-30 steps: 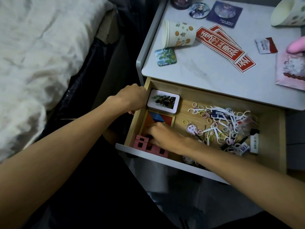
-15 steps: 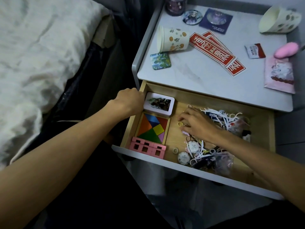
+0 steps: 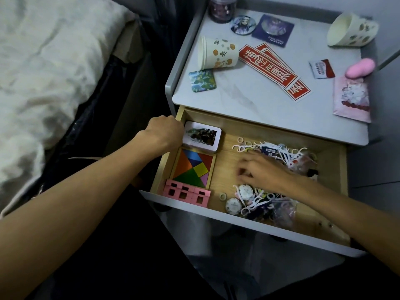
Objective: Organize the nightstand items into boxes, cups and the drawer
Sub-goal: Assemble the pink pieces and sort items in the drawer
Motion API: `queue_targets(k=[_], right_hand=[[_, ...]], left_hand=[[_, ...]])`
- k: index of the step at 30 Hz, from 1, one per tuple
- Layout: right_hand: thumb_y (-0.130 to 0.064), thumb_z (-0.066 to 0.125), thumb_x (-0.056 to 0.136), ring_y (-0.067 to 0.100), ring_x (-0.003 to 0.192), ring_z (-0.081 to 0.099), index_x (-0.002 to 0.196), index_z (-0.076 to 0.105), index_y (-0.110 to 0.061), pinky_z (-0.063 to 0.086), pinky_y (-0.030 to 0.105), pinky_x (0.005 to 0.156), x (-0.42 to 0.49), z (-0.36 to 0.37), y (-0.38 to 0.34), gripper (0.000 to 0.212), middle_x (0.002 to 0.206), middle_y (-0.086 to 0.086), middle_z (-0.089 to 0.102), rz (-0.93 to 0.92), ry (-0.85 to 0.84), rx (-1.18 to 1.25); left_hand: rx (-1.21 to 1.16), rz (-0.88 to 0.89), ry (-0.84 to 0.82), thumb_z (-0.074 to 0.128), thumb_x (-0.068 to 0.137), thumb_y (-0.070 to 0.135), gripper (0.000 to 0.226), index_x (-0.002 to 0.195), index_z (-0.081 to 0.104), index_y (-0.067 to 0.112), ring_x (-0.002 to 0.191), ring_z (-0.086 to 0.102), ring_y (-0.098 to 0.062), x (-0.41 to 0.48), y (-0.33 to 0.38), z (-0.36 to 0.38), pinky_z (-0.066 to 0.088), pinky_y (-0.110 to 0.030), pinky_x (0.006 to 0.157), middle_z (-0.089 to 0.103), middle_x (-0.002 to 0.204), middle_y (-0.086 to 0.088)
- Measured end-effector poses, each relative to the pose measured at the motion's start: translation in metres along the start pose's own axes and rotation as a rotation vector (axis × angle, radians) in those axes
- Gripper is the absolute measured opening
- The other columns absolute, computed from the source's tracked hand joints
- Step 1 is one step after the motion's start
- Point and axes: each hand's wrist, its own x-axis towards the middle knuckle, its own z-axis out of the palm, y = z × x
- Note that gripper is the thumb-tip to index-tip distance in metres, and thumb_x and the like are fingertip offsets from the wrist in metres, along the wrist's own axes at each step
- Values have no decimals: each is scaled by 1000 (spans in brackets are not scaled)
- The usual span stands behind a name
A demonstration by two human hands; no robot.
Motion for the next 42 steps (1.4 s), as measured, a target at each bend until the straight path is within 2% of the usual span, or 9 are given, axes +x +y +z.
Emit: queue_targets(k=[6, 10, 12, 15, 19, 27, 31, 36, 42], right_hand=[[-31, 69, 88, 2, 103, 43, 107, 65, -31, 31, 22, 89, 21, 20, -47, 19, 105, -15, 51, -213, -201, 4], [-26, 69, 89, 5, 96, 53, 96, 68, -27, 47, 26, 87, 14, 12, -30, 6, 97, -13, 57, -150, -283, -8], [-28, 66, 91, 3, 99, 52, 95, 69, -25, 47, 25, 93, 13, 6, -22, 6, 98, -14, 56, -91, -253, 19], [-25, 61, 95, 6, 107, 47, 105, 69, -18, 42, 29, 103, 26, 4, -5, 15, 109, -10, 51, 9, -23, 88], [-16, 61, 91, 27, 112, 51, 119, 61, -10, 46, 44, 97, 51, 5, 10, 28, 122, 10, 53, 81, 223, -153], [-15, 63, 83, 30, 96, 54, 103, 61, -8, 50, 44, 82, 33, 1, 34, 21, 104, 13, 57, 6, 112, -376], [-22, 55, 92, 24, 103, 52, 105, 60, -13, 45, 37, 90, 15, -3, 43, 17, 106, 6, 56, -19, 13, -307], [-28, 54, 95, 18, 100, 56, 97, 60, -23, 47, 34, 89, 6, -7, 39, 8, 101, -4, 56, 63, -20, -137], [-51, 52, 95, 20, 135, 31, 131, 51, -26, 31, 40, 111, -8, -13, 42, 44, 145, 0, 38, 178, -2, -161]], left_hand=[[1, -6, 12, 48, 98, 18, 15, 84, 50, 14, 74, 50, -21, 2, -1, 2, 40, -33, 61, 40, 70, -1], [6, 9, 7, 48, 99, 20, 16, 85, 51, 14, 65, 47, -17, 3, -3, 3, 38, -32, 59, 42, 70, -1], [21, 19, 4, 47, 99, 20, 13, 88, 51, 15, 70, 47, -18, 2, -2, 0, 38, -33, 63, 39, 72, -1], [44, 34, -3, 45, 100, 20, 18, 103, 60, 12, 79, 47, -22, -1, 0, -3, 39, -34, 66, 40, 81, -3], [57, 31, -16, 44, 101, 20, 23, 109, 62, 10, 81, 49, -23, -1, 1, -2, 39, -34, 67, 40, 82, -3], [136, 69, 5, 42, 100, 13, 24, 109, 63, 10, 98, 61, -28, -1, 1, -2, 40, -33, 68, 53, 93, -7], [164, 66, -2, 43, 100, 18, 20, 106, 62, 14, 89, 58, -25, -3, 0, -4, 38, -33, 66, 39, 76, -1], [117, -8, 80, 41, 99, 16, 21, 78, 43, 16, 75, 45, -22, -18, 4, -17, 37, -35, 68, 37, 71, 0], [67, 14, 279, 42, 102, 33, 27, 95, 60, 15, 73, 55, -23, -20, 13, -23, 36, -34, 64, 44, 73, 3]])
